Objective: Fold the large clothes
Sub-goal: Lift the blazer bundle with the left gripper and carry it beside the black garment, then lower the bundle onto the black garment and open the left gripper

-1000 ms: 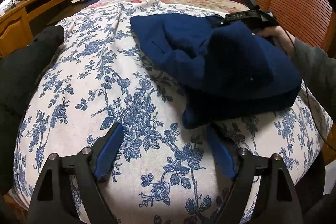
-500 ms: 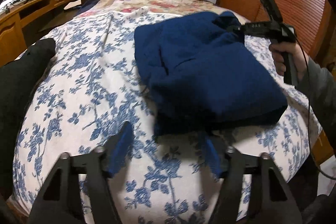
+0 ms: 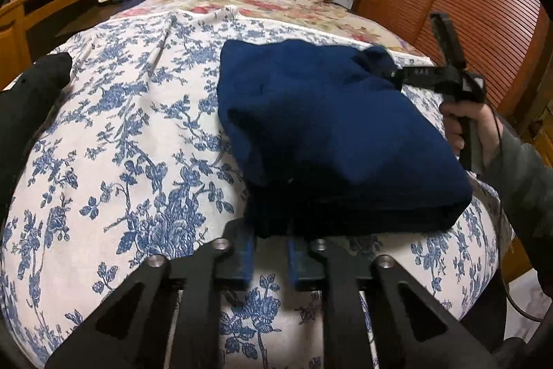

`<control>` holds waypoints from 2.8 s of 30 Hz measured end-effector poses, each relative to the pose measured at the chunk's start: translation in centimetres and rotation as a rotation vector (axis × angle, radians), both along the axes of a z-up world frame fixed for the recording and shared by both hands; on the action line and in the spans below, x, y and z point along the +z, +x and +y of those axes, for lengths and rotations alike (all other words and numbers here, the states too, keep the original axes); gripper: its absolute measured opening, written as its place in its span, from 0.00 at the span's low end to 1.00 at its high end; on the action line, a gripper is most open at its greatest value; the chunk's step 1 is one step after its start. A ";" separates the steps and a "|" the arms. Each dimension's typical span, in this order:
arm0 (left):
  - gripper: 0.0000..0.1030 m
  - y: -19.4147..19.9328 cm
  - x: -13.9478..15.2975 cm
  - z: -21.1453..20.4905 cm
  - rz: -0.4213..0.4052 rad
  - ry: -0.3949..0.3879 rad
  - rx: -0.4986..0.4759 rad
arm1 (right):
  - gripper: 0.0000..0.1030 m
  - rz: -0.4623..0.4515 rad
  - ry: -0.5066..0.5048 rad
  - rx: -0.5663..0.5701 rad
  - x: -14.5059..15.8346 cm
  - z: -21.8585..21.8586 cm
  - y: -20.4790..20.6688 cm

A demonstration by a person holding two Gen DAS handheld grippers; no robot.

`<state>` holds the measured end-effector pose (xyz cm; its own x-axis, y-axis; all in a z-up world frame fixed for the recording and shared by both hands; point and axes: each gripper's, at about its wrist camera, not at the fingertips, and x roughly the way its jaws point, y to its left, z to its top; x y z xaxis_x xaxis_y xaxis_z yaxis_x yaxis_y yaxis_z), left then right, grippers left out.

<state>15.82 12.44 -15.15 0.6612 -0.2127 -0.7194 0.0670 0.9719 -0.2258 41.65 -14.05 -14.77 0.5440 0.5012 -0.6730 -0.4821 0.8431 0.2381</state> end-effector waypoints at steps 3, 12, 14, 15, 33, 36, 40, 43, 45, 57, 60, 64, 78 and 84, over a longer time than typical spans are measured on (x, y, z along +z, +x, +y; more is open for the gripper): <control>0.09 -0.9 1.0 0.1 -0.043 -0.020 0.005 | 0.07 -0.057 -0.011 0.003 1.6 0.2 -1.3; 0.08 -4.6 5.5 2.9 -0.183 -0.028 0.085 | 0.06 -0.146 -0.018 0.041 6.6 3.6 -4.9; 0.08 -5.7 6.4 4.6 -0.198 -0.029 0.116 | 0.06 -0.155 -0.016 0.064 7.3 5.2 -5.3; 0.08 -6.2 6.9 5.3 -0.205 -0.027 0.132 | 0.06 -0.157 -0.011 0.081 7.6 6.2 -5.5; 0.08 -16.9 16.4 24.6 -0.272 0.192 0.614 | 0.06 -0.241 0.103 0.475 16.0 33.7 -11.5; 0.08 -18.0 17.2 27.9 -0.252 0.235 0.694 | 0.07 -0.212 0.116 0.528 16.2 37.5 -12.4; 0.08 -18.3 16.7 31.6 -0.181 0.277 0.763 | 0.09 -0.153 0.055 0.543 14.5 41.3 -12.2; 0.09 -17.6 14.6 33.1 -0.086 0.290 0.785 | 0.18 -0.084 -0.052 0.537 12.1 43.8 -11.5; 0.12 -17.9 13.6 33.4 -0.051 0.277 0.802 | 0.34 -0.064 -0.090 0.544 10.9 43.9 -11.4; 0.47 -20.3 14.4 31.5 -0.136 0.238 0.815 | 0.52 -0.161 -0.031 0.574 10.4 38.4 -13.3; 0.86 -20.4 15.2 29.8 -0.185 0.242 0.775 | 0.52 -0.163 -0.009 0.572 9.8 36.7 -13.3; 0.86 -20.0 16.4 27.1 -0.215 0.274 0.730 | 0.52 -0.183 -0.005 0.571 10.1 34.2 -15.0; 0.87 -15.7 17.7 14.8 -0.267 0.225 0.496 | 0.66 -0.212 0.029 0.463 10.7 22.6 -19.3; 0.87 -14.0 17.1 8.9 -0.281 0.193 0.399 | 0.71 -0.233 0.006 0.374 10.6 16.3 -20.9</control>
